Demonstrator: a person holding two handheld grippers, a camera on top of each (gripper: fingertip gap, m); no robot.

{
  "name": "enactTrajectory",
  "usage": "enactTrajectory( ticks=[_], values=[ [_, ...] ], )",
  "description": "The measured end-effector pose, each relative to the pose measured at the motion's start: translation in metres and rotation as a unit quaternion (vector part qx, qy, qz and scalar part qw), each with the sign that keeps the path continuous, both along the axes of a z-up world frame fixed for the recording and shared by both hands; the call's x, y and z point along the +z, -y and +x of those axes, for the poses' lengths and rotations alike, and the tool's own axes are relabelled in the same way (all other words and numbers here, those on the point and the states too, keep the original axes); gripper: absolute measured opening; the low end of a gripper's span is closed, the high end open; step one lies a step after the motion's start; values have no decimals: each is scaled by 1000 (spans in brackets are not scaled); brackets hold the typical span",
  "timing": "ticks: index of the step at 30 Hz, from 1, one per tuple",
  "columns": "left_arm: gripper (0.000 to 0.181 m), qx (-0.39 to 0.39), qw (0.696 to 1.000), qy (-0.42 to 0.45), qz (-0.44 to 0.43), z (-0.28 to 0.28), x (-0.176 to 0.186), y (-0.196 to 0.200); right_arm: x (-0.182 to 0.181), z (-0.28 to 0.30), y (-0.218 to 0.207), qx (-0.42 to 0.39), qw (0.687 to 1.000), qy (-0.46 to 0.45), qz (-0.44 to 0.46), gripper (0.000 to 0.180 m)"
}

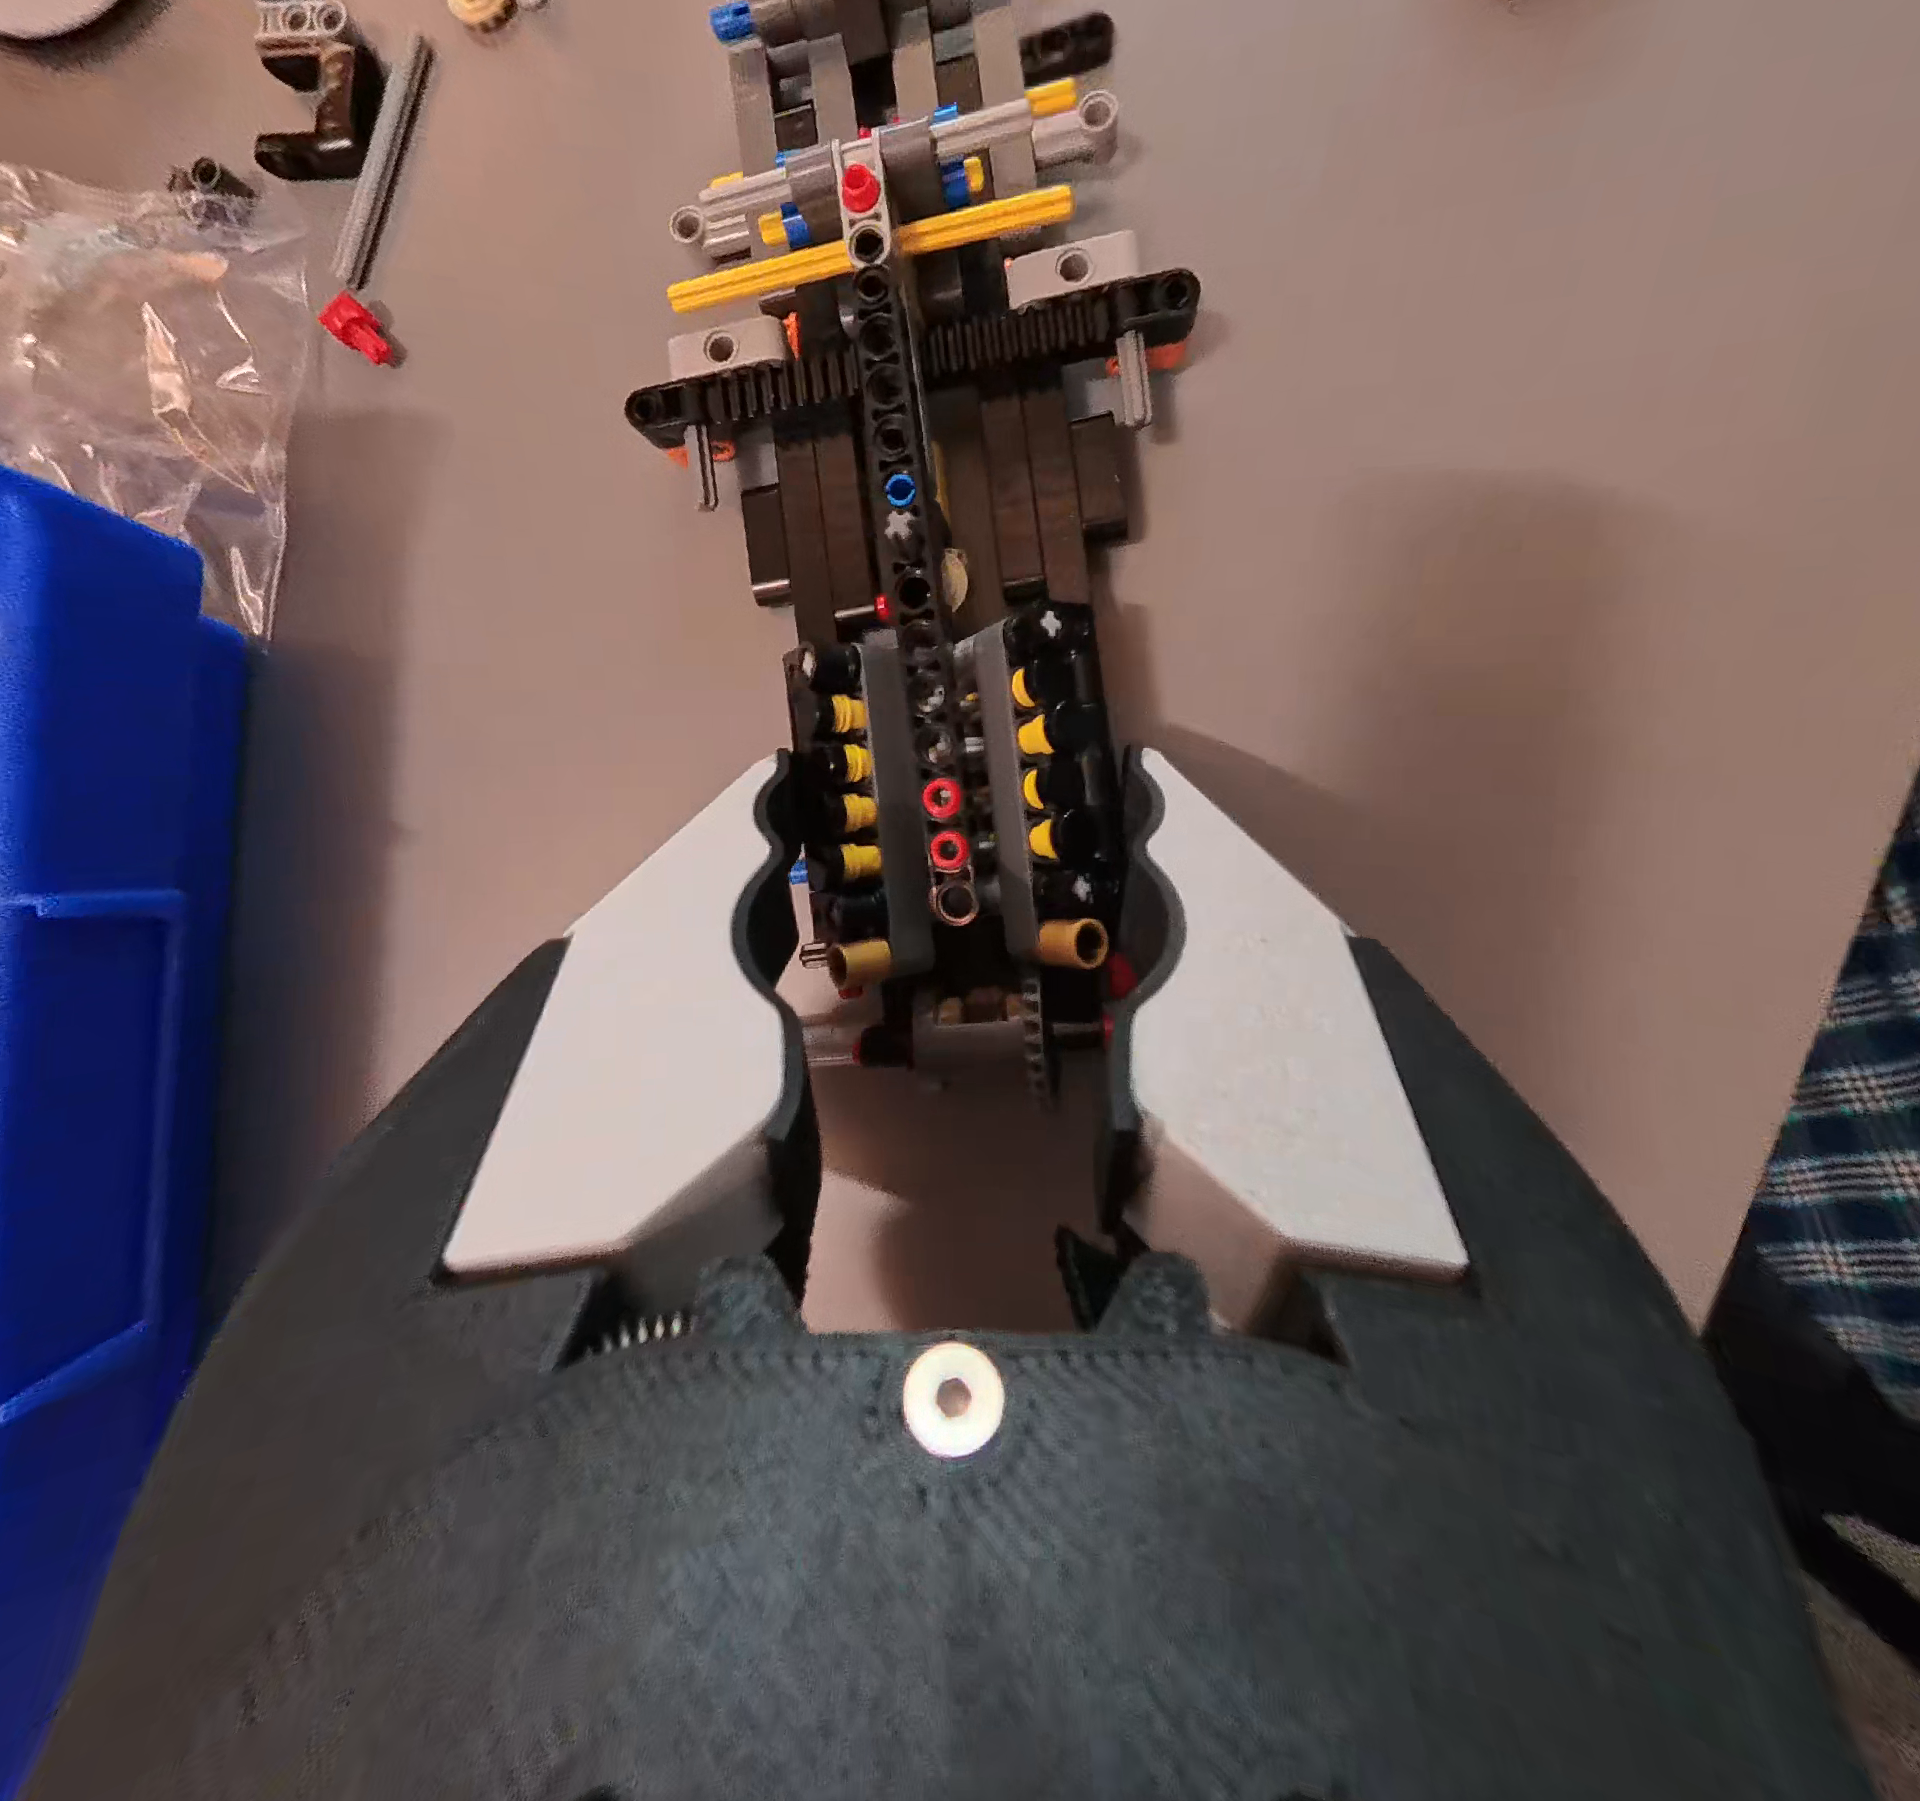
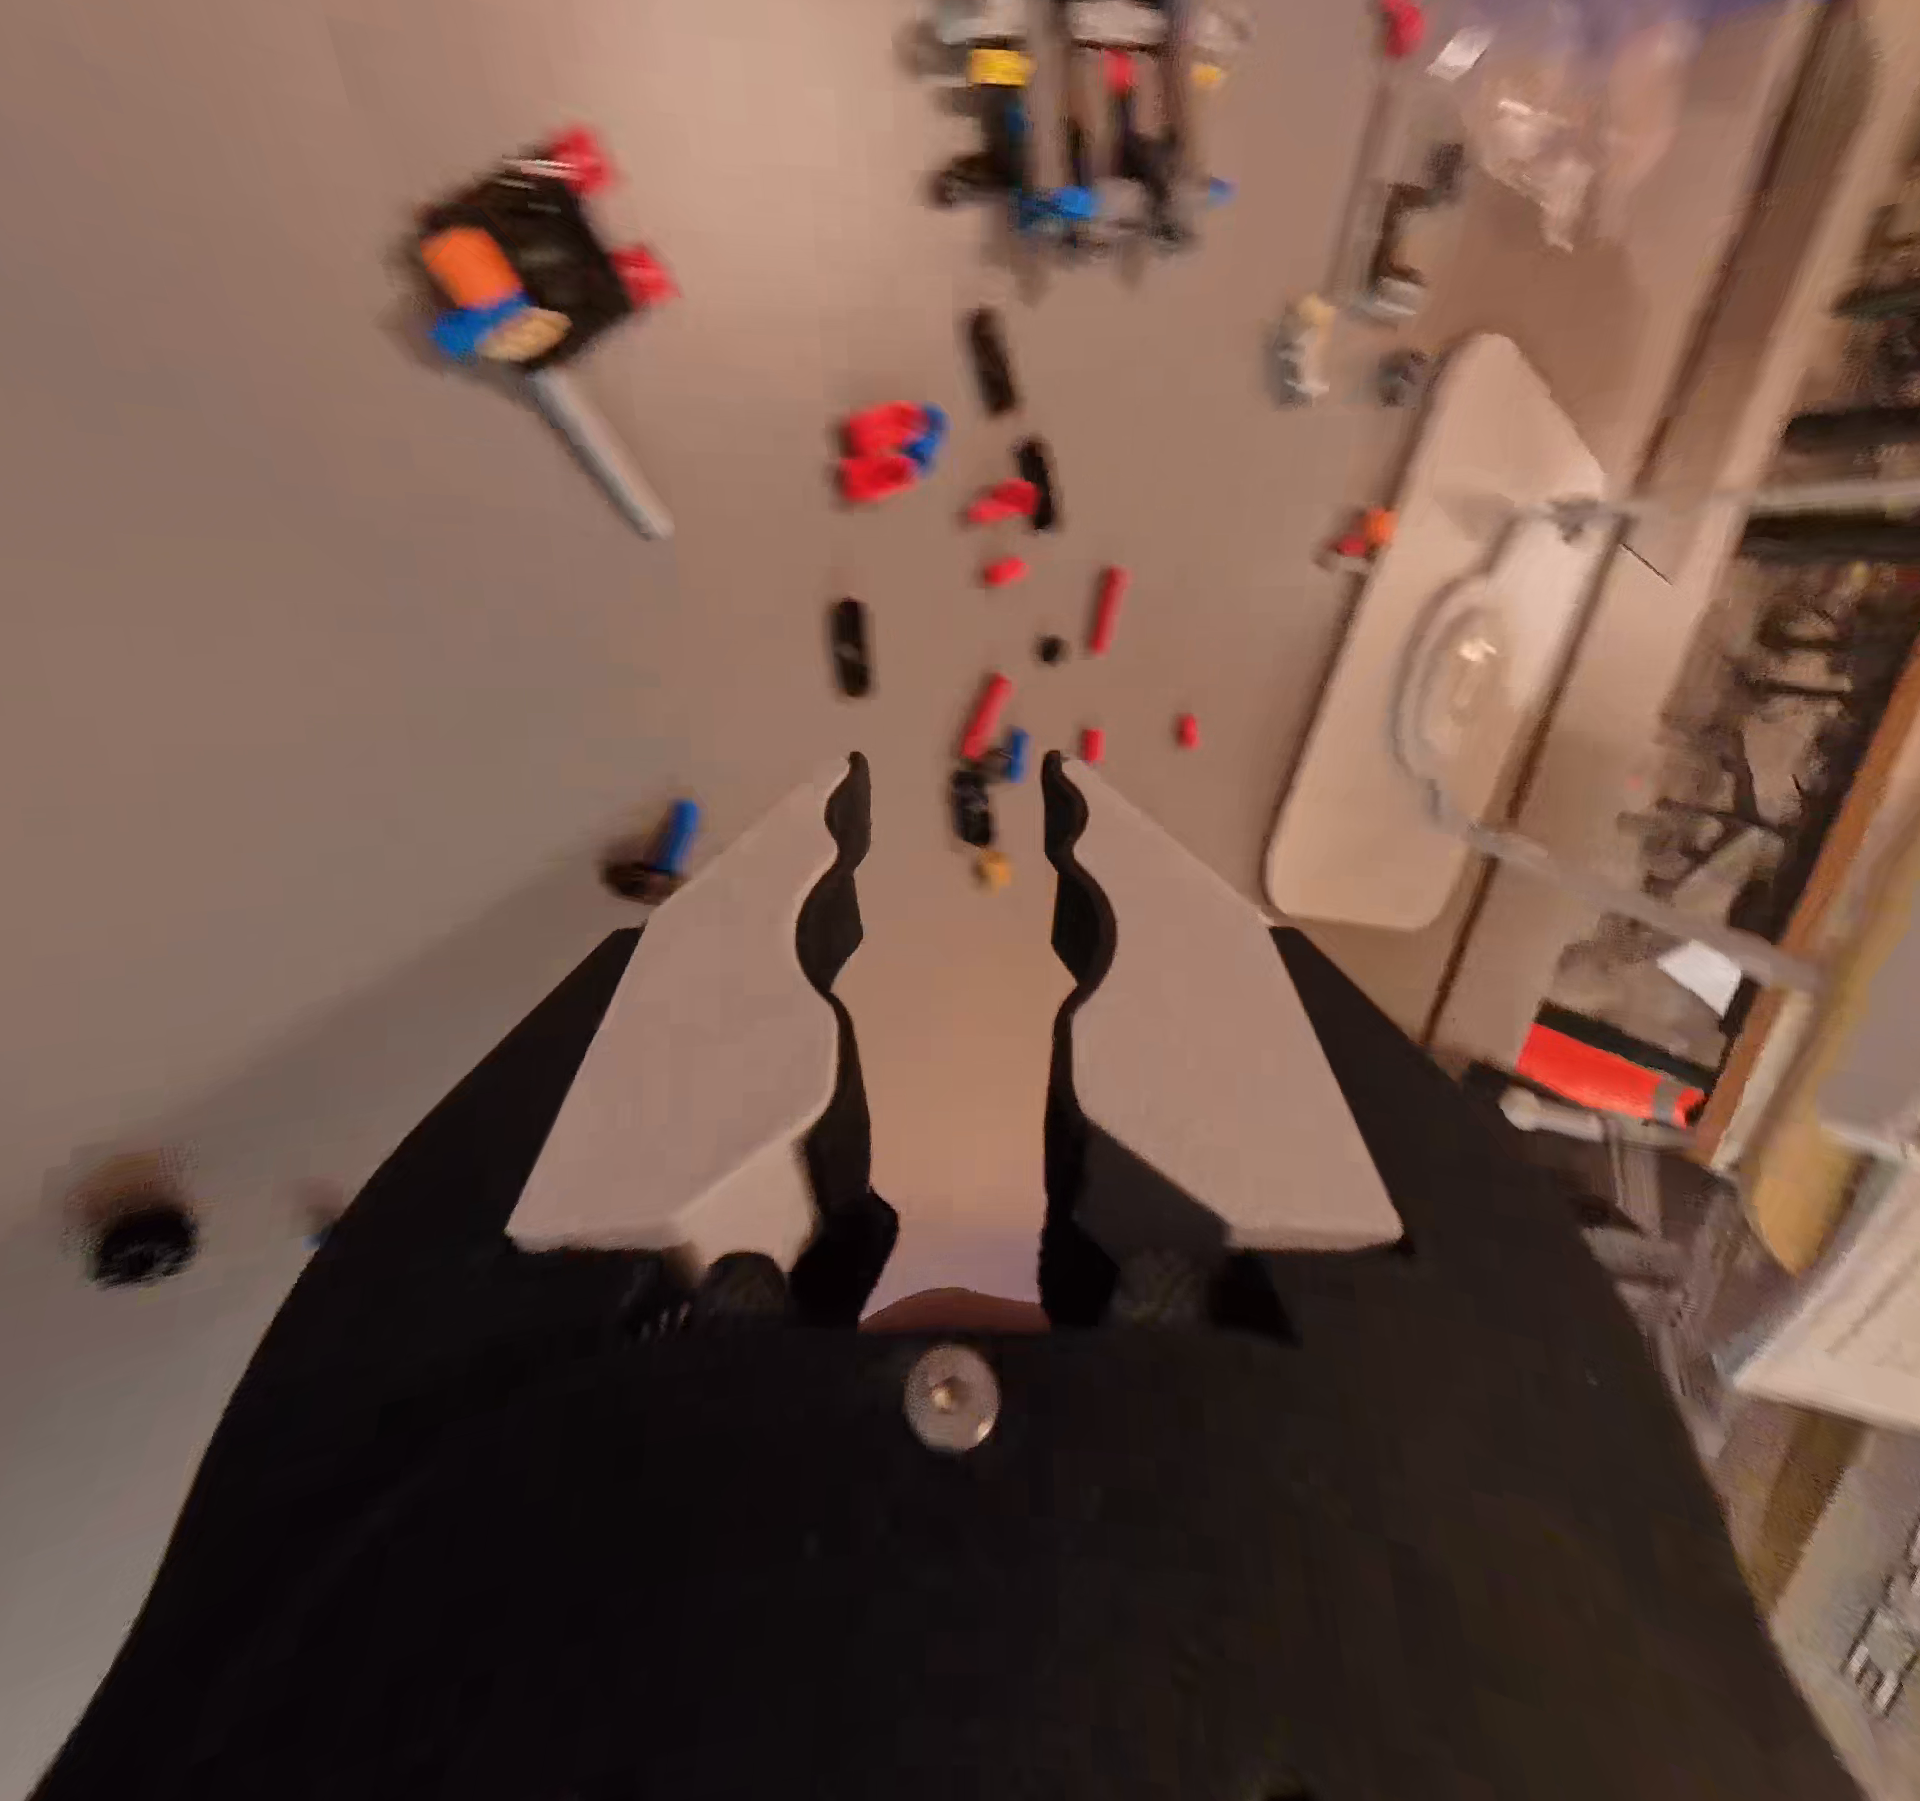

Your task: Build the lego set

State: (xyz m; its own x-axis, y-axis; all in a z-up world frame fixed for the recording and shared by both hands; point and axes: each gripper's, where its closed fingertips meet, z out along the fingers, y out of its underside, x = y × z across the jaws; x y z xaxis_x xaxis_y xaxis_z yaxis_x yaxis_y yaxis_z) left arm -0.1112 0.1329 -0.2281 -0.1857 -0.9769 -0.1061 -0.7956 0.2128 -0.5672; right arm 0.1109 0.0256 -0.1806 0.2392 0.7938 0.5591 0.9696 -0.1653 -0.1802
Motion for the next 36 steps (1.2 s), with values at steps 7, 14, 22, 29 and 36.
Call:
enactTrajectory(
  ticks=[7, 14, 22, 29, 36],
  values=[
    [67, 50, 998, 0, -31, 13, 4, 6, 118, 73, -72, -89, 972, -134, 171, 53],
    [75, 38, 993, 95, 65, 62, 108, -28, 225, 170, -154, -141, 916, -236, 292, 77],
    [70, 20, 939, 267, 215, 227, 247, -99, 255, 253, -251, -184, 892, -298, 287, 109],
    [71, 64, 936, 260, 228, 277, 238, -164, 224, 258, -283, -188, 908, -292, 234, 97],
    [68, 63, 925, 280, 248, 277, 234, -169, 222, 258, -283, -185, 908, -297, 230, 89]
  ],
)
